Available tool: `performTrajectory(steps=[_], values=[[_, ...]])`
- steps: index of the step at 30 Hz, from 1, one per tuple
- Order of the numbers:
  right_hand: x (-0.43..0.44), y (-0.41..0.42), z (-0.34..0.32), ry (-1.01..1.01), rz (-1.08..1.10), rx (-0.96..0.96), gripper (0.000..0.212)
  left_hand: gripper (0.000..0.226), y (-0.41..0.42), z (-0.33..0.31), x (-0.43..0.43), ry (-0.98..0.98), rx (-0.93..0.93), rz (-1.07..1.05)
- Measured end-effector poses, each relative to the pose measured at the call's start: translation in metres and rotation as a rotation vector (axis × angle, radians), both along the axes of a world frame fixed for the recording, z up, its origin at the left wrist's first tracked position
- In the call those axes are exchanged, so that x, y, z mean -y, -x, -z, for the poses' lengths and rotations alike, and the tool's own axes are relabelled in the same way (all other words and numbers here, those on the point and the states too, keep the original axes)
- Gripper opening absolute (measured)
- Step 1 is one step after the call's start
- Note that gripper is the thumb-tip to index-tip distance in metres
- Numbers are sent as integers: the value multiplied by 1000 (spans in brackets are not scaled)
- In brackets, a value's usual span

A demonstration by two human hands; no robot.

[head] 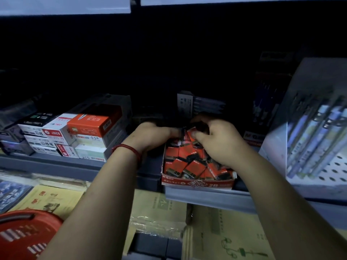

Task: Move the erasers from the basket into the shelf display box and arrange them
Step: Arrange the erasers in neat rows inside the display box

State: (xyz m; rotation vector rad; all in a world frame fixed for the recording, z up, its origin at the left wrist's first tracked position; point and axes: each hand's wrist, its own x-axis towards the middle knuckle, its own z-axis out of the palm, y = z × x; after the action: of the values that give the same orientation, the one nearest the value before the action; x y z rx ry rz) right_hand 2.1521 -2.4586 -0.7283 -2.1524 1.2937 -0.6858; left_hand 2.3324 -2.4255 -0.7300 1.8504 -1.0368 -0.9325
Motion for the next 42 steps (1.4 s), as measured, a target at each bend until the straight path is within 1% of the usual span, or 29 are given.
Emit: performTrajectory(steps=[2, 5, 10, 14, 19, 24, 27, 33, 37, 39, 42], values=[[0, 1, 0, 6, -2, 3, 20, 35, -4, 5, -2, 45, -44, -12], [-1, 1, 0, 43, 1, 23, 17, 8, -6, 12, -11, 140, -101, -21], [-2, 0, 1, 72, -3, 8, 12, 13, -7, 24, -21, 231, -65, 31], [-2, -3, 0, 41, 39, -15, 19, 12, -2, 31, -27, 325, -3, -8], [-8, -4, -4, 26, 73, 18, 14, 13, -1, 28, -32, 379, 31, -70], [-12, -4, -5, 47, 105, 53, 9, 11, -1, 27, -32, 381, -10, -76], [-14, -2, -5, 51, 80, 76, 10, 8, -3, 31, -30, 382, -51, -65], [-8, -1, -3, -46, 47, 143, 12, 20, -6, 31, -25, 373, -131, -32], [-5, 0, -3, -76, 70, 175, 12, 21, -4, 25, -24, 336, -188, 12], [-4, 0, -4, -51, 66, 169, 11, 21, -4, 23, -23, 327, -191, 31], [-3, -2, -3, -18, 57, 173, 8, 15, -3, 22, -23, 341, -149, 93]])
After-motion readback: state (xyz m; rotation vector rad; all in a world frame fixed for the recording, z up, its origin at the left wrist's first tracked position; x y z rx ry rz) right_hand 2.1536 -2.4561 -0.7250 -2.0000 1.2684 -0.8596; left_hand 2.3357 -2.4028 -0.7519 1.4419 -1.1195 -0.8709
